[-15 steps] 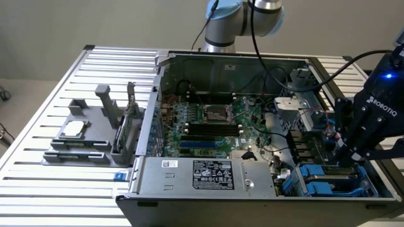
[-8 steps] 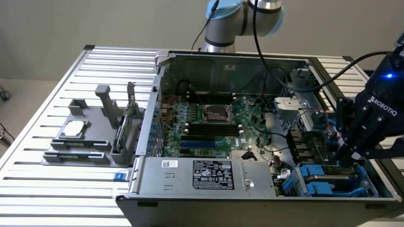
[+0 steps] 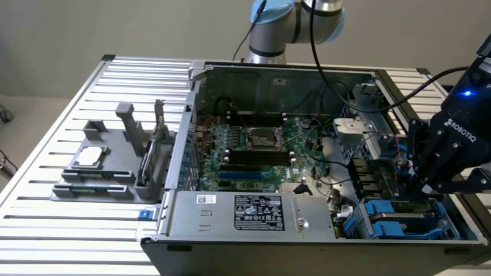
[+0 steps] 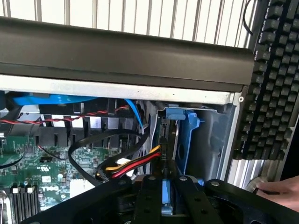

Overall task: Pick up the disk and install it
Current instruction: 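Insert the first disk wire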

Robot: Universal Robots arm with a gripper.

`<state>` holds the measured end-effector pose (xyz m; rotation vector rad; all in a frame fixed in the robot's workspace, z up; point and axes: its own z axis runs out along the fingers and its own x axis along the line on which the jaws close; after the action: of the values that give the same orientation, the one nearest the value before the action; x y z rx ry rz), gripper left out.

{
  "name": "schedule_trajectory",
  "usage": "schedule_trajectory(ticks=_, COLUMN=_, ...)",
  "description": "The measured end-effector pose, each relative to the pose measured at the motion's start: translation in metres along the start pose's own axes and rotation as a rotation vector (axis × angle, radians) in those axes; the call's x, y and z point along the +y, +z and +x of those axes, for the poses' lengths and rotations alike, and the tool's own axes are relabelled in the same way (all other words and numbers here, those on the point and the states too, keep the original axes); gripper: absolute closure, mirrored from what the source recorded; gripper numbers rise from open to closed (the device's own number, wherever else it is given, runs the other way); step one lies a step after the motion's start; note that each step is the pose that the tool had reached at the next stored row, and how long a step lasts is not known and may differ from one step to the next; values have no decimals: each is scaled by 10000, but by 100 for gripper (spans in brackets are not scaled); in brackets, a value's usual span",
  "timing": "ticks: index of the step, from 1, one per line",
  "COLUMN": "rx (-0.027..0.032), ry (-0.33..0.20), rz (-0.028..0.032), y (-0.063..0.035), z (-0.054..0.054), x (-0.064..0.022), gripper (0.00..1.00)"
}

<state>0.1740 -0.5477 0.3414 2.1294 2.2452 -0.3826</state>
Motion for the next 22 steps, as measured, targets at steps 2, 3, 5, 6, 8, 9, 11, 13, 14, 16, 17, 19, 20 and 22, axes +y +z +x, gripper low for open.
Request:
schedule_trajectory(ticks=2, rx=29, ry=172, rz=33, y=5, z=4, x=12, gripper=84)
schedule_trajectory(ticks=3, rx=41, ry=238, rz=45, y=5, z=8, x=20, gripper=84)
schedule_trajectory(ticks=5, rx=49, ry=309, rz=60, y=1, z=10, x=45, gripper=84)
schedule_trajectory(ticks=6, rx=51, ry=313, rz=66, y=-2, z=9, x=62, gripper=84)
schedule_trajectory(ticks=8, rx=52, ry=315, rz=106, y=-5, z=6, x=81, gripper=84)
schedule_trajectory(ticks=9, rx=56, ry=316, rz=124, y=-5, z=5, x=88, gripper=84)
schedule_trajectory(ticks=11, rx=103, ry=318, rz=140, y=-5, z=-1, x=91, gripper=84)
schedule_trajectory(ticks=13, rx=229, ry=308, rz=142, y=-4, z=-10, x=92, gripper=84)
schedule_trajectory(ticks=14, rx=302, ry=304, rz=141, y=-2, z=-17, x=92, gripper=84)
schedule_trajectory(ticks=16, rx=389, ry=306, rz=141, y=2, z=-36, x=91, gripper=84)
schedule_trajectory(ticks=17, rx=394, ry=310, rz=141, y=4, z=-45, x=91, gripper=84)
schedule_trajectory(ticks=19, rx=397, ry=323, rz=142, y=8, z=-64, x=90, gripper=84)
schedule_trajectory(ticks=20, rx=397, ry=327, rz=144, y=9, z=-74, x=91, gripper=84)
schedule_trajectory(ticks=22, rx=399, ry=335, rz=147, y=12, z=-90, x=91, gripper=84)
